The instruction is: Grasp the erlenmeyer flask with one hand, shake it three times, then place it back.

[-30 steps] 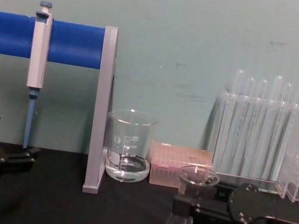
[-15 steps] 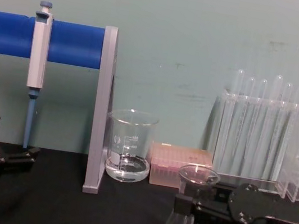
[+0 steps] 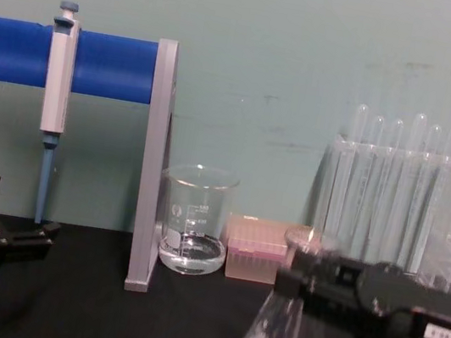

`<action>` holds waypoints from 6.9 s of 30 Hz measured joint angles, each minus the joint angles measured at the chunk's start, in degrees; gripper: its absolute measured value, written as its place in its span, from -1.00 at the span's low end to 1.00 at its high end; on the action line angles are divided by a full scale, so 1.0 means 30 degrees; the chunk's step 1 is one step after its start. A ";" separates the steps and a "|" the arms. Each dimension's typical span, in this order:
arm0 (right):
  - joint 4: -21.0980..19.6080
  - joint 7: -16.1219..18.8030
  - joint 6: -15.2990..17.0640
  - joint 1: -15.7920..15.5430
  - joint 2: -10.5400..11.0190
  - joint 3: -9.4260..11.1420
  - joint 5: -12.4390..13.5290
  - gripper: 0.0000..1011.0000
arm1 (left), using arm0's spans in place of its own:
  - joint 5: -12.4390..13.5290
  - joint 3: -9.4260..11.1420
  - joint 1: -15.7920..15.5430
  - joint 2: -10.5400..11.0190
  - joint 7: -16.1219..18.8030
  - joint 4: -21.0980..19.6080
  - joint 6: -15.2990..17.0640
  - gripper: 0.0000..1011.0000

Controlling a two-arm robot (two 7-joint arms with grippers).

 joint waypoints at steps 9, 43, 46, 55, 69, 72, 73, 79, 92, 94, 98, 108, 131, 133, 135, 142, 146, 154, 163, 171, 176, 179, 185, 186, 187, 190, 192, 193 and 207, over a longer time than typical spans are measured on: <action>-0.2573 -0.2491 0.0268 -0.1318 0.0344 0.1435 0.0714 -0.10 | 0.0000 -0.0001 0.0001 0.0001 0.0000 0.0001 0.0000 0.98; -0.7664 -1.1429 0.2023 -0.4776 -0.1045 0.4700 -0.2396 -0.10 | 0.0000 0.0000 -0.0001 0.0000 0.0000 0.0000 0.0000 0.98; -0.7658 -1.0609 0.2143 -0.4569 -0.1025 0.4466 -0.2453 -0.10 | -0.0001 0.0000 0.0000 0.0001 0.0000 0.0001 0.0000 0.98; -0.7370 -0.7167 0.2258 -0.3504 -0.0818 0.3053 -0.2506 -0.10 | -0.0001 0.0000 0.0000 0.0000 0.0000 0.0002 0.0000 0.98; -0.6588 -0.2845 0.1926 -0.1608 -0.0777 0.0377 -0.1678 -0.10 | 0.0000 -0.0001 -0.0001 0.0000 0.0000 0.0000 0.0000 0.98; -0.6425 -0.2656 0.1882 -0.1446 -0.0783 0.0165 -0.1460 -0.10 | 0.0000 0.0000 0.0001 0.0000 0.0000 0.0001 0.0000 0.98; -0.6383 -0.2622 0.1868 -0.1409 -0.0785 0.0118 -0.1413 -0.10 | -0.0001 0.0000 0.0000 -0.0001 0.0000 0.0000 0.0000 0.98; -0.6177 -0.2563 0.1709 -0.1211 -0.0715 -0.0120 -0.1110 -0.10 | 0.0000 -0.0001 0.0000 0.0000 0.0000 0.0001 0.0000 0.98; -0.7174 -0.7221 0.1817 -0.2732 0.0253 0.1832 -0.1864 -0.10 | 0.0000 0.0000 0.0000 0.0000 0.0001 0.0000 0.0000 0.98; -0.7615 -0.8520 0.1992 -0.3398 0.0468 0.2590 -0.2068 -0.10 | 0.0000 0.0000 0.0000 0.0001 0.0000 0.0000 0.0000 0.98; -0.8194 -1.0191 0.2237 -0.4536 0.0799 0.3935 -0.2103 -0.10 | 0.0000 -0.0001 0.0000 0.0000 0.0000 0.0000 0.0000 0.98; -0.9078 -1.2179 0.2613 -0.6495 0.1047 0.6226 -0.1930 -0.10 | 0.0000 0.0000 0.0000 0.0000 0.0000 0.0000 0.0000 0.98; -0.8539 -0.6432 0.2651 -0.4498 0.0080 0.3185 -0.1975 -0.10 | 0.0001 0.0000 0.0000 0.0000 0.0000 0.0000 0.0000 0.98; -0.8437 -0.6018 0.2631 -0.4246 0.0013 0.2811 -0.1935 -0.10 | 0.0000 -0.0001 0.0000 0.0001 0.0000 0.0001 0.0000 0.98; -0.8278 -0.5288 0.2591 -0.3823 -0.0095 0.2169 -0.1810 -0.10 | 0.0000 0.0000 0.0000 0.0000 0.0000 0.0000 0.0000 0.98; -0.7995 -0.4522 0.2566 -0.3241 -0.0160 0.1375 -0.1535 -0.10 | -0.0001 -0.0001 0.0000 0.0000 0.0000 0.0001 0.0000 0.98; -0.7898 -0.4394 0.2480 -0.3030 -0.0105 0.1068 -0.1363 -0.10 | -0.0001 0.0000 0.0001 0.0000 0.0000 0.0001 0.0000 0.98; -0.7834 -0.5180 0.2101 -0.2968 0.0090 0.1299 -0.1269 -0.10 | -0.0001 0.0000 0.0001 0.0000 0.0000 0.0001 0.0000 0.98; -0.7907 -0.7645 0.1968 -0.3827 0.0644 0.3135 -0.1328 -0.10 | 0.0000 -0.0001 -0.0001 0.0000 0.0000 0.0001 0.0000 0.98; -0.8263 -0.9796 0.2241 -0.5307 0.1276 0.5368 -0.1543 -0.10 | 0.0000 0.0000 0.0001 0.0000 0.0000 0.0001 0.0000 0.98; -0.8411 -1.0321 0.2325 -0.5881 0.1348 0.6113 -0.1639 -0.10 | 0.0000 0.0000 0.0000 0.0000 0.0000 0.0000 0.0000 0.98; -0.8431 -1.0355 0.2359 -0.6009 0.1276 0.6336 -0.1727 -0.10 | 0.0000 0.0000 0.0001 0.0000 0.0000 0.0000 0.0000 0.98; -0.8284 -0.9826 0.2484 -0.5785 0.0891 0.6263 -0.1896 -0.10 | 0.0000 -0.0001 0.0000 0.0000 0.0000 0.0000 0.0000 0.98; -0.8251 -0.9721 0.2506 -0.5728 0.0835 0.6216 -0.1916 -0.10 | 0.0001 0.0000 0.0000 0.0000 0.0000 0.0000 0.0000 0.98; -0.8216 -0.9614 0.2530 -0.5660 0.0776 0.6154 -0.1937 -0.10 | 0.0000 0.0000 0.0000 0.0000 0.0000 0.0000 0.0000 0.98; -0.8029 -0.9051 0.2639 -0.5311 0.0555 0.5804 -0.1968 -0.10 | 0.0000 -0.0001 0.0000 0.0000 0.0001 0.0001 0.0000 0.98; -0.7870 -0.8530 0.2718 -0.5032 0.0418 0.5442 -0.1955 -0.10 | 0.0000 0.0000 0.0000 0.0000 0.0000 0.0001 0.0000 0.98; -0.7817 -0.8353 0.2743 -0.4925 0.0370 0.5311 -0.1937 -0.10 | 0.0000 0.0000 0.0000 0.0000 -0.0001 0.0000 0.0000 0.98; -0.7037 -0.5179 0.2810 -0.2984 -0.0144 0.2432 -0.1407 -0.10 | 0.0000 0.0000 0.0000 0.0000 0.0000 0.0001 0.0000 0.98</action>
